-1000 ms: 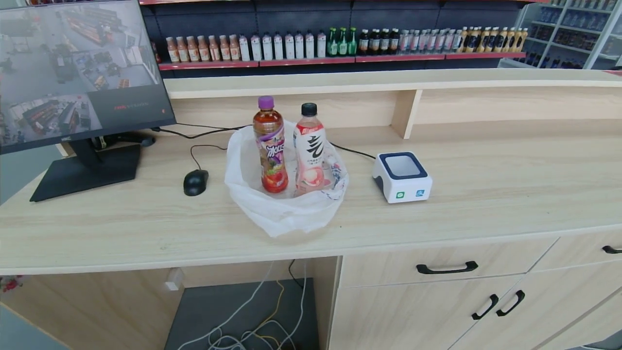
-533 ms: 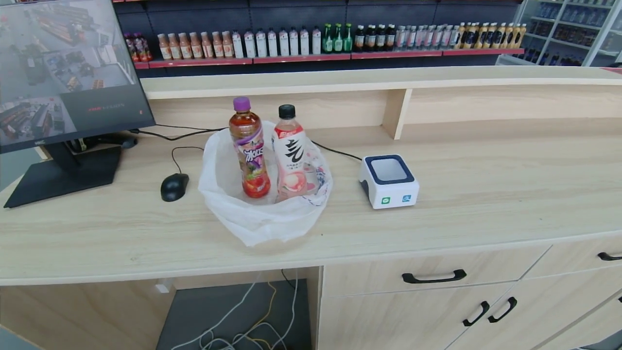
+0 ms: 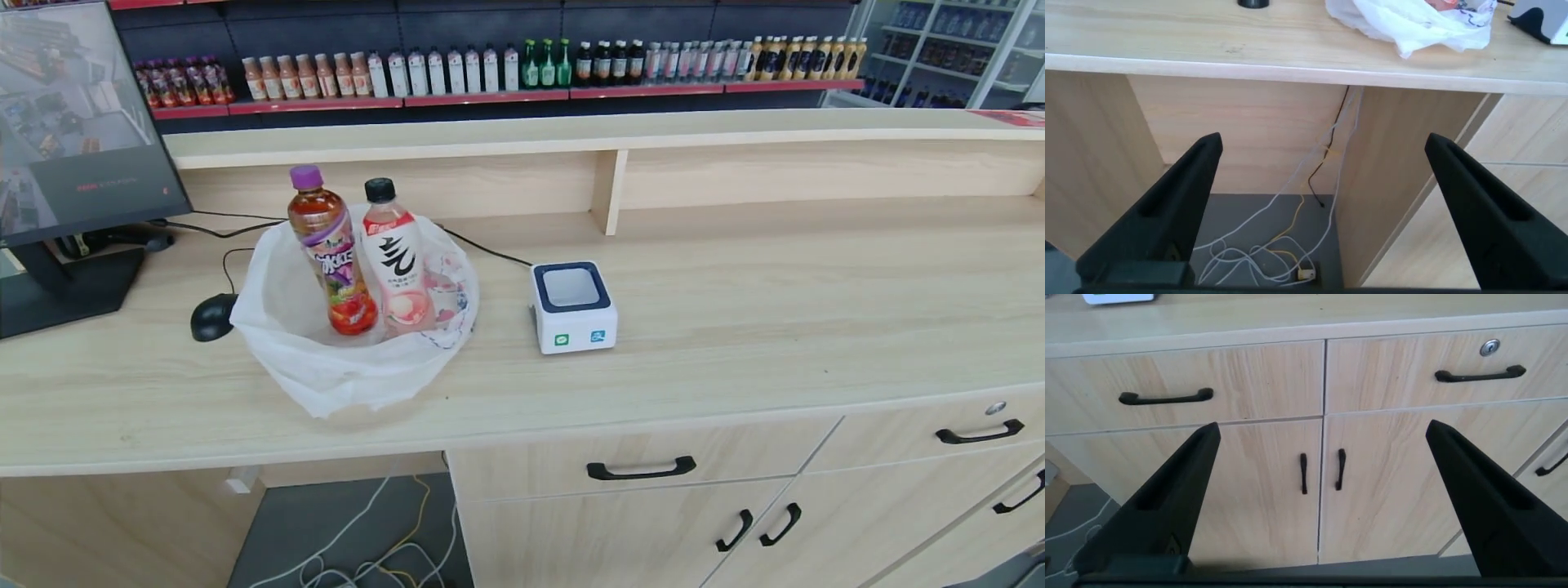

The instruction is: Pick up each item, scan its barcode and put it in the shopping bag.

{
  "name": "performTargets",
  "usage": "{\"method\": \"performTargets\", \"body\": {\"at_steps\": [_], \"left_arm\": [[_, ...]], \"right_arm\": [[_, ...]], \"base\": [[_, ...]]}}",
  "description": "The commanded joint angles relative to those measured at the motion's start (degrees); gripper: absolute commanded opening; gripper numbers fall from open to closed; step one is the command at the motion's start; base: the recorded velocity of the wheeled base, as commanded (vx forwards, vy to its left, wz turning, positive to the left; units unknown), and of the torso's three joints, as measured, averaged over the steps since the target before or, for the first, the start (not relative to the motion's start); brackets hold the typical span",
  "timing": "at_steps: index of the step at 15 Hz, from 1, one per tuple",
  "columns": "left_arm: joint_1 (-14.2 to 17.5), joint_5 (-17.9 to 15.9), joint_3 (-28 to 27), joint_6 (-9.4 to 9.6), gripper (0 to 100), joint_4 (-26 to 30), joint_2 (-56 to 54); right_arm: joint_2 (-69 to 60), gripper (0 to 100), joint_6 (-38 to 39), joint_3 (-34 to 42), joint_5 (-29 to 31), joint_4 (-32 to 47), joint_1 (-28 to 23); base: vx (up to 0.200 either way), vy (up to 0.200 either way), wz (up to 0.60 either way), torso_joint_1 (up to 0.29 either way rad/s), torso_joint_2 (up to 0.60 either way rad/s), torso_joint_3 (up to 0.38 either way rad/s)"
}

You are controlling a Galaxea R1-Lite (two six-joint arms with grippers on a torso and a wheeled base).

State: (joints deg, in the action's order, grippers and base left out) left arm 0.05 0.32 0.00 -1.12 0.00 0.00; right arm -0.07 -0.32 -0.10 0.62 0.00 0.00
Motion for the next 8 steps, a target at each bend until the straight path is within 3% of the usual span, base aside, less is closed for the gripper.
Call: {"method": "performTargets", "body": {"at_steps": [1,8], "left_arm": [[0.0,0.0,0.0,-0.02,100,-0.1,0.0],[0.0,0.0,0.0,0.07,100,0.0,0.0]], "right_arm": [[0.1,100,0.1,0.0,0.0,0.0,0.0],[0.1,100,0.1,0.0,0.0,0.0,0.0]], "base": [[0.000,-0.200,0.00,0.007,0.01,0.007],[0.000,0.000,0.00,0.000,0.00,0.000]]}}
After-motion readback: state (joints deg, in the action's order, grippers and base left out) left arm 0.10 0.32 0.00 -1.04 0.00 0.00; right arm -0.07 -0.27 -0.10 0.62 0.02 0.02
